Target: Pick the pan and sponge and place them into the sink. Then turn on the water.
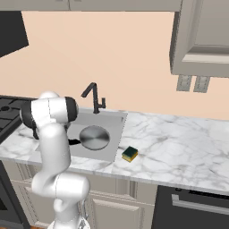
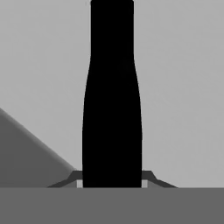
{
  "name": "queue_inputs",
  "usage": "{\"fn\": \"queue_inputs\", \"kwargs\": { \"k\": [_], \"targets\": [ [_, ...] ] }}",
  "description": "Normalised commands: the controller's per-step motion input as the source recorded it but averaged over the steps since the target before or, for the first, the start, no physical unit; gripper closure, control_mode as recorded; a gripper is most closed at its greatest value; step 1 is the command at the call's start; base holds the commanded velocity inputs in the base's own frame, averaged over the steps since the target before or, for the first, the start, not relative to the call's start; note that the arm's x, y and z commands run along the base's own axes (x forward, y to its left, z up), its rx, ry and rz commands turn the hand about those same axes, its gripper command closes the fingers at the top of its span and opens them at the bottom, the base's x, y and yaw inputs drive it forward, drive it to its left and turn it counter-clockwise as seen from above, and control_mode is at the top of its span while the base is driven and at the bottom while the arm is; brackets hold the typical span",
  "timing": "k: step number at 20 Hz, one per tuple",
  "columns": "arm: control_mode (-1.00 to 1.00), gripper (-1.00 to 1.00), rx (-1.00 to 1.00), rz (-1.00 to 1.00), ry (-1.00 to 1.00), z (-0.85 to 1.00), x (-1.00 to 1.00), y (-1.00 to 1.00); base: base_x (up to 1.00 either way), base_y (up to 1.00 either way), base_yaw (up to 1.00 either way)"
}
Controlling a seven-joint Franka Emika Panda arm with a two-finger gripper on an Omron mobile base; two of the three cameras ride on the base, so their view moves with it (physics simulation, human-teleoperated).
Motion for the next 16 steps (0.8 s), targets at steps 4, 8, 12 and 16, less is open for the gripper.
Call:
{"fn": "queue_inputs", "kwargs": {
  "k": [4, 8, 12, 16],
  "targets": [
    [-1.0, 1.0, 0.11, 0.0, -0.07, -0.35, 0.0, 0.0, 0.0, 0.0, 0.0],
    [-1.0, 1.0, 0.11, 0.0, -0.06, -0.34, 0.0, 0.0, 0.0, 0.0, 0.0],
    [-1.0, 1.0, 0.1, 0.0, -0.03, -0.3, 0.03, 0.0, 0.0, 0.0, 0.0],
    [-1.0, -1.0, 0.08, 0.0, -0.02, -0.2, 0.06, 0.01, 0.0, 0.0, 0.0]
  ]
}}
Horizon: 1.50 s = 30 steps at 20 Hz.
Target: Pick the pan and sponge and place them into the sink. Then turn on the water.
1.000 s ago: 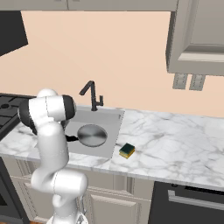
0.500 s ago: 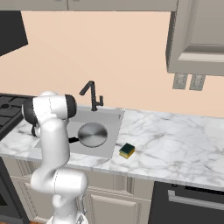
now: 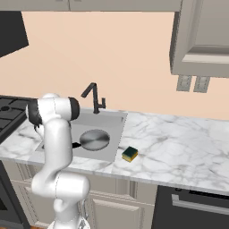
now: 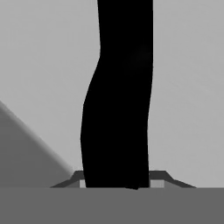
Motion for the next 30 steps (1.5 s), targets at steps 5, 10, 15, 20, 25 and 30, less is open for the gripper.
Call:
{"fn": "queue_inputs", "kwargs": {
  "k": [5, 10, 15, 20, 25, 30],
  "targets": [
    [-1.0, -1.0, 0.06, 0.0, -0.07, -0.03, 0.0, 0.0, 0.0, 0.0, 0.0],
    [-1.0, -1.0, 0.04, 0.0, -0.05, 0.11, 0.02, 0.03, 0.0, 0.0, 0.0],
    [-1.0, -1.0, 0.0, 0.0, -0.08, 0.21, 0.08, 0.1, 0.0, 0.0, 0.0],
    [-1.0, -1.0, 0.0, 0.01, -0.02, 0.46, 0.08, 0.07, 0.0, 0.0, 0.0],
    [-1.0, -1.0, 0.0, 0.0, 0.0, 0.51, 0.04, 0.0, 0.0, 0.0, 0.0],
    [-1.0, -1.0, 0.0, 0.0, 0.0, 0.57, 0.1, -0.03, 0.0, 0.0, 0.0]
  ]
}}
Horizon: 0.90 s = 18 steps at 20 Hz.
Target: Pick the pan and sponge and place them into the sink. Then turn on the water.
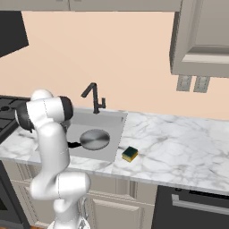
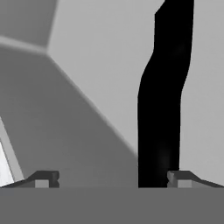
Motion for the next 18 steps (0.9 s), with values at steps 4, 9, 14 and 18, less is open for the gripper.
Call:
{"fn": "queue_inputs", "kwargs": {
  "k": [4, 9, 14, 18],
  "targets": [
    [-1.0, -1.0, 0.0, 0.01, 0.0, 0.61, 0.09, 0.0, 0.0, 0.0, 0.0],
    [-1.0, -1.0, -0.01, 0.0, -0.01, 0.62, 0.0, 0.0, 0.0, 0.0, 0.0],
    [-1.0, -1.0, 0.0, 0.0, -0.01, 0.62, 0.0, -0.07, 0.0, 0.0, 0.0],
    [-1.0, -1.0, 0.0, -0.03, 0.02, 0.62, -0.04, -0.17, 0.0, 0.0, 0.0]
  ]
}}
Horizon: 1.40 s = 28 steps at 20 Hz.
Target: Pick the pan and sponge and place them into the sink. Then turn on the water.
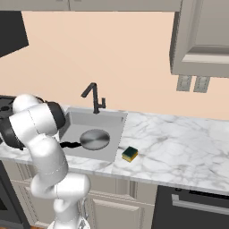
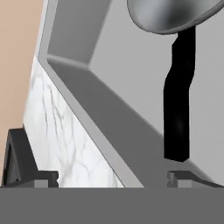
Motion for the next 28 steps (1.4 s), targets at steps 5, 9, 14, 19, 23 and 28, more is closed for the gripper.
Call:
{"fn": "queue_inputs", "kwargs": {
  "k": [5, 9, 14, 19, 23, 28],
  "targets": [
    [-1.0, -1.0, 0.0, -0.03, 0.05, 0.57, -0.12, -0.13, 0.0, 0.0, 0.0],
    [-1.0, -1.0, 0.01, -0.04, 0.07, 0.45, -0.17, -0.27, 0.0, 0.0, 0.0],
    [-1.0, -1.0, 0.02, -0.08, 0.13, 0.28, -0.14, -0.31, 0.0, 0.0, 0.0],
    [-1.0, -1.0, 0.0, -0.08, 0.14, 0.3, -0.02, -0.34, 0.0, 0.0, 0.0],
    [-1.0, -1.0, 0.0, -0.05, 0.1, 0.44, 0.0, -0.29, 0.0, 0.0, 0.0],
    [-1.0, -1.0, -0.01, -0.01, 0.12, 0.41, 0.0, -0.15, 0.0, 0.0, 0.0]
  ]
}}
